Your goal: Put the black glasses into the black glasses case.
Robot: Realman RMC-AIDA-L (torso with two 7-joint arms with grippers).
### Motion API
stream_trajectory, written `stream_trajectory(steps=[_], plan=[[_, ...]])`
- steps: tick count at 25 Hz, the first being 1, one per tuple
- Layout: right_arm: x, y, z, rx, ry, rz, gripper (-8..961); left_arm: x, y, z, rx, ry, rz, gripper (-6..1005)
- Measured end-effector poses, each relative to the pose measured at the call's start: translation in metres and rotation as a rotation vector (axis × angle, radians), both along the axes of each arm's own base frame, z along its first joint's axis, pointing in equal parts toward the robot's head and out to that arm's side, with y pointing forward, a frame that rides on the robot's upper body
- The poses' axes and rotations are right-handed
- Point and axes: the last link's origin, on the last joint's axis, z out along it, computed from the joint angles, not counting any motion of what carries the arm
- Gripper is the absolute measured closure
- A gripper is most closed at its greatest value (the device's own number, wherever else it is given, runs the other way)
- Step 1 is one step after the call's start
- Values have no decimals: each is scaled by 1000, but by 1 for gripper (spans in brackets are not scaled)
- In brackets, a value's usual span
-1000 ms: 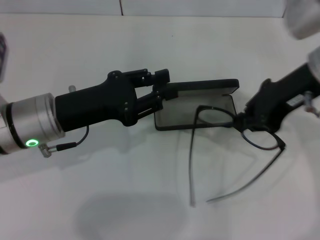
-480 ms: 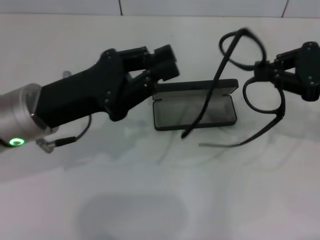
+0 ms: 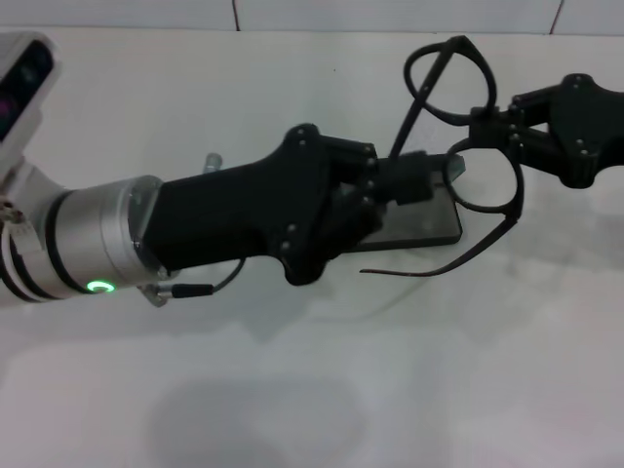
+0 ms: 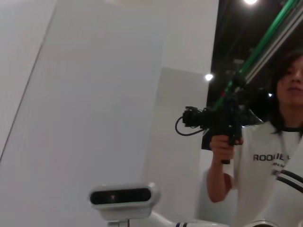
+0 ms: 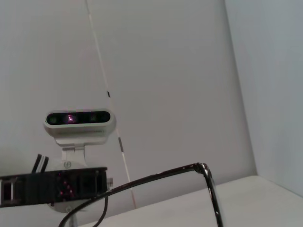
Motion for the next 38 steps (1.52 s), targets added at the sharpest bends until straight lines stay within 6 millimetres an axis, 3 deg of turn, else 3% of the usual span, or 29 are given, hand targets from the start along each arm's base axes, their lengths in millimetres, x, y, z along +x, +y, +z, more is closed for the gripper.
stream_trajectory(steps=[5, 24, 38], plan=[[-5, 1, -6, -18, 10, 19, 883, -1, -1, -3, 2, -8, 8, 985], [-23, -5, -29, -123, 86, 109, 882, -7, -3, -12, -17, 3, 48, 986], [-30, -11, -29, -162, 117, 151, 883, -9, 2, -16, 3, 28, 79, 985]])
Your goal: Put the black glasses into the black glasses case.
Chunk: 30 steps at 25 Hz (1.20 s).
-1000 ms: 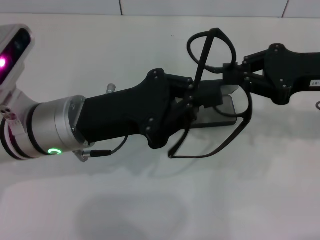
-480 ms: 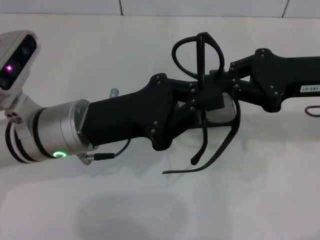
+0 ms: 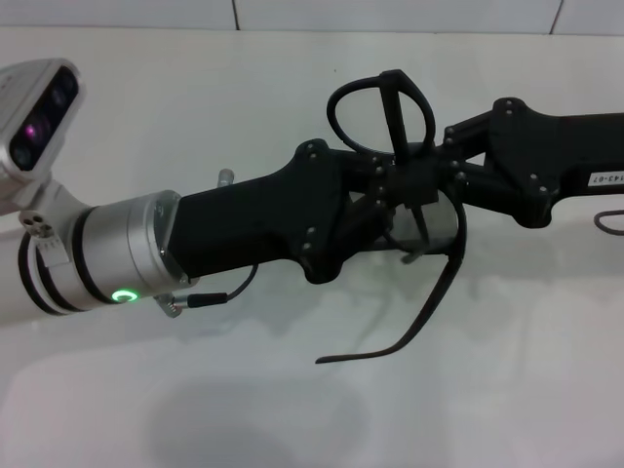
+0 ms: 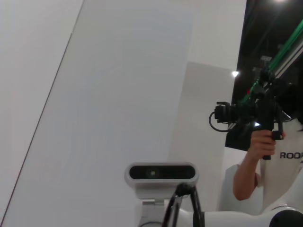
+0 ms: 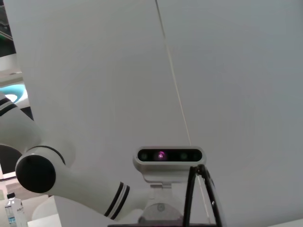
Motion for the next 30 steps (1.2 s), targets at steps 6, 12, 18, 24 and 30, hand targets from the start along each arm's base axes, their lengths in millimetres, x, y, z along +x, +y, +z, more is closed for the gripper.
stream_trajectory(steps=[6, 12, 18, 24, 30], plan=[[0, -2, 0, -8, 3, 8, 884, 0, 1, 0, 2, 3, 4, 986], [0, -3, 1, -10, 17, 8, 885, 0, 1, 0, 5, -2, 7, 986], [9, -3, 6, 26, 30, -30, 885, 2, -1, 0, -5, -3, -10, 985], [27, -1, 22, 118, 68, -102, 886, 4, -8, 6, -9, -39, -76, 985], [34, -15, 50, 165, 205, -87, 886, 4, -9, 9, 12, -45, -97, 986]])
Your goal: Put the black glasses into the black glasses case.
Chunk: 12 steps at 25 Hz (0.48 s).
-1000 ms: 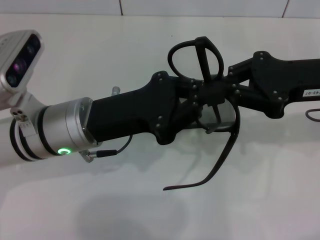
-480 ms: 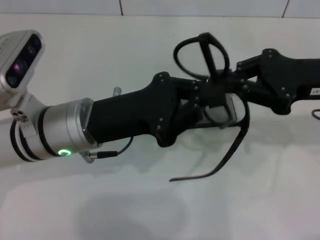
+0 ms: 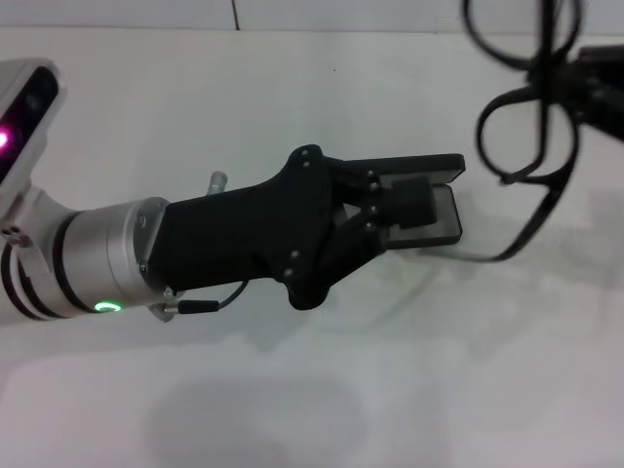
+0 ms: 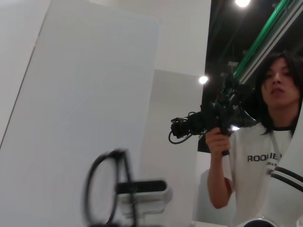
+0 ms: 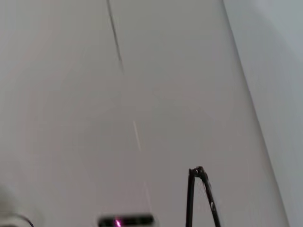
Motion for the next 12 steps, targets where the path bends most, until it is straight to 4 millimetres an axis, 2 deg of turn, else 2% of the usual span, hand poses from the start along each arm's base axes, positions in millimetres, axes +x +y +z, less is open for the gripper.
stream_trajectory(steps=[7, 12], plan=[[-3, -10, 19, 46, 140, 50, 886, 2, -1, -3, -10, 16, -23, 986], [-7, 8, 8, 92, 181, 9, 886, 18, -8, -16, -48, 32, -135, 985]])
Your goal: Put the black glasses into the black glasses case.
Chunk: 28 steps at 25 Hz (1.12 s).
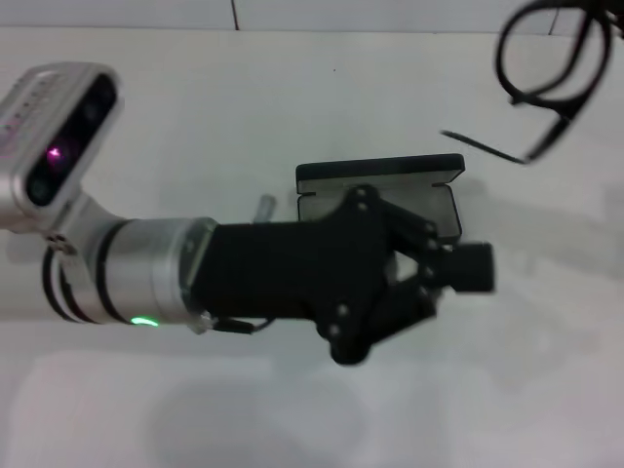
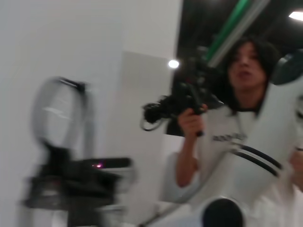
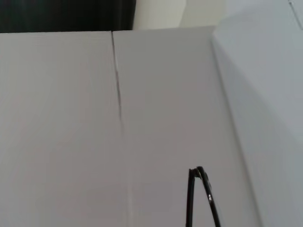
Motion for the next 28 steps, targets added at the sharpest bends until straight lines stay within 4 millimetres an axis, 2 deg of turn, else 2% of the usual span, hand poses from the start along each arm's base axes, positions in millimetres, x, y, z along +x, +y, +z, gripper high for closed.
stream_trajectory(steps=[5, 8, 9, 13, 14, 23, 28], plan=[[-10, 18, -28, -20, -19, -11, 886, 11, -4, -4, 4, -53, -24, 985], [-13, 20, -37, -37, -49, -7, 886, 11, -1, 0, 25, -90, 15, 985], [-16, 20, -47, -58, -74, -2, 886, 10, 0, 1, 32, -102, 34, 985], [-16, 20, -53, -70, -89, -2, 886, 6, 3, 5, 49, -130, 89, 986], [-17, 22, -64, -83, -127, -12, 886, 5, 3, 5, 52, -134, 100, 986], [-18, 24, -75, -101, -177, -17, 885, -8, 23, -2, 81, -76, 300, 986], [-18, 25, -80, -108, -202, -22, 885, -11, 28, -5, 92, -57, 339, 986]])
